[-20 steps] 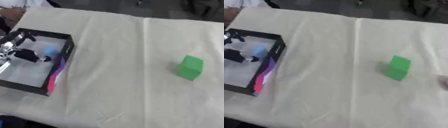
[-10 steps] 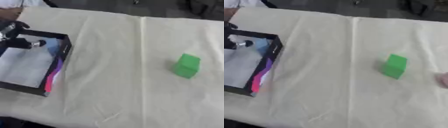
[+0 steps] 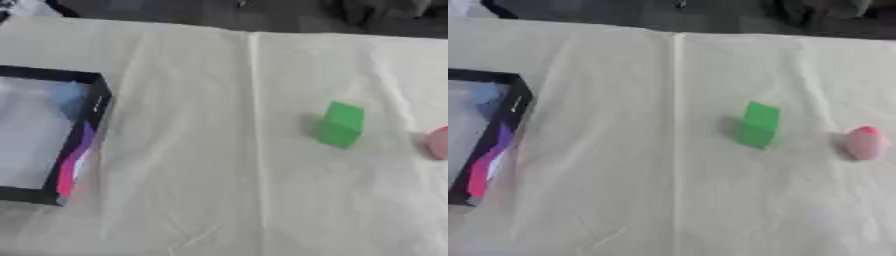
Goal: Pick up the objects with one hand, pass them to the other hand, and then place them into the box on the other side of the table.
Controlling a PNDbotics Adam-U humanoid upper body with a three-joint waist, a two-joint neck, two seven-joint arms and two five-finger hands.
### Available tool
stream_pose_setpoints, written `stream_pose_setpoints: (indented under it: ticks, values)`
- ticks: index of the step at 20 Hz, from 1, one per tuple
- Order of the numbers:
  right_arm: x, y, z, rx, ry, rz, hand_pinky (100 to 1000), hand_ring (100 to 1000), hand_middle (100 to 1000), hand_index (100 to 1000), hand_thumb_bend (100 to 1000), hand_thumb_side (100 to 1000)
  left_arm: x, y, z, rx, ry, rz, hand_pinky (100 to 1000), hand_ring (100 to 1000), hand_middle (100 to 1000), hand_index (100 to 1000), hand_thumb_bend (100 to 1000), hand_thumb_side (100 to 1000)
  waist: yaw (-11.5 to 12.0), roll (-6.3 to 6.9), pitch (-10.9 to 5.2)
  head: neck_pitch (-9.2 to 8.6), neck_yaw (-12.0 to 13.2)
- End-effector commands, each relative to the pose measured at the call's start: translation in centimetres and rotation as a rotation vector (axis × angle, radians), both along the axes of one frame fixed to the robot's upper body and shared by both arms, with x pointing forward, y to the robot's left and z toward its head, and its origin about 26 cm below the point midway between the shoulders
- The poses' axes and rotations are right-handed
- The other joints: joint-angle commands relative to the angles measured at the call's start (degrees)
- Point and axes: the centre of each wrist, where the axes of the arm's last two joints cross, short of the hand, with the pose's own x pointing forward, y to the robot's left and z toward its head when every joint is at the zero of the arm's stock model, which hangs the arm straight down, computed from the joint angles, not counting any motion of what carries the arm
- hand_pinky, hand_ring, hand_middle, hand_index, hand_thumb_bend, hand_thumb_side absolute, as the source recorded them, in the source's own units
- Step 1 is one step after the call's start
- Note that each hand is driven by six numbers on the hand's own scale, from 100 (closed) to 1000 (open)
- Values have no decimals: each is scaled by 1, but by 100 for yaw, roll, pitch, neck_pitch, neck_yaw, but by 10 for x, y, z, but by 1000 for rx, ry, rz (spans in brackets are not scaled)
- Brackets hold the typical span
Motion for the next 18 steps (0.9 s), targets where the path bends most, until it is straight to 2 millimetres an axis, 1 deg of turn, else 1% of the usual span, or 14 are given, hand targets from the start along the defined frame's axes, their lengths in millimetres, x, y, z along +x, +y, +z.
stream_pose_setpoints:
  ticks: [1, 2, 4, 10, 11, 12, 13, 16, 18]
  values:
    - [-1, 2, 16, -36, 105, 81, 869, 874, 918, 888, 353, 399, -5, -18, 2, -71, -46, -163, 945, 1000, 739, 899, 100, 808, -11, -7, -134, -83, -142]
    - [-1, 2, 17, -42, 146, 106, 874, 883, 926, 896, 367, 400, -4, -24, 0, -94, -46, -212, 948, 1000, 741, 903, 100, 817, -7, -19, -138, -82, -189]
    - [-1, 3, 19, -53, 197, 133, 874, 883, 926, 896, 367, 400, -3, -31, -4, -121, -44, -270, 948, 1000, 741, 903, 100, 817, -2, -30, -143, -79, -234]
    - [-1, 2, 22, -62, 219, 142, 874, 883, 926, 896, 367, 400, -2, -33, -5, -131, -43, -289, 948, 1000, 741, 903, 100, 817, -3, -33, -145, -78, -245]
    - [-1, 2, 21, -65, 232, 147, 902, 923, 951, 921, 429, 386, -2, -34, -4, -134, -44, -301, 951, 1000, 714, 885, 140, 796, 10, -62, -134, -96, -345]
    - [-1, 3, 17, -74, 267, 164, 903, 924, 952, 923, 438, 378, -2, -39, -5, -147, -44, -330, 952, 1000, 714, 884, 140, 798, 80, -120, -124, -114, -492]
    - [-1, 4, 15, -87, 305, 190, 905, 926, 951, 923, 450, 365, -1, -44, -8, -166, -37, -365, 952, 1000, 714, 885, 139, 801, 136, -144, -123, -120, -589]
    - [0, 10, 5, -124, 410, 275, 915, 934, 952, 917, 487, 322, 0, -57, -16, -227, 3, -442, 953, 1000, 713, 885, 137, 807, 208, -154, -136, -106, -734]
    - [1, 15, -4, -152, 465, 316, 918, 937, 952, 915, 497, 305, 0, -60, -16, -238, 13, -455, 953, 1000, 713, 885, 134, 805, 228, -159, -141, -100, -772]
